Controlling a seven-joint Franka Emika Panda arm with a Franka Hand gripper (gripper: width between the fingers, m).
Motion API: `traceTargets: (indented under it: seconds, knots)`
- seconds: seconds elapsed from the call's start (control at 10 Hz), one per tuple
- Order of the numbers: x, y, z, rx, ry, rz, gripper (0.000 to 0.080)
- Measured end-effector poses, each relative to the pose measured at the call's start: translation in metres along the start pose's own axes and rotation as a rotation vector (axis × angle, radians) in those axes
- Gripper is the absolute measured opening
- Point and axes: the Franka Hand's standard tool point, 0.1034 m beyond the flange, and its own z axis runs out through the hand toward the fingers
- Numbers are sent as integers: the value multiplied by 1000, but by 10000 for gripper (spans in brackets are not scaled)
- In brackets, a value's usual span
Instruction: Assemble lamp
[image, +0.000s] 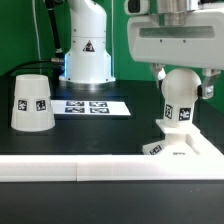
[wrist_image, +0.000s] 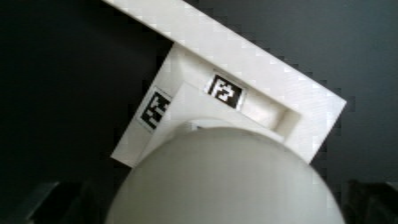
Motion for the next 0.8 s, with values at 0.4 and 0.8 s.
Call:
traceTargets:
  seconds: [0.4, 0.8]
  knots:
    - [-1, -1, 0, -5, 4, -396, 699]
    - [1, -1, -1, -26, 23, -781, 699]
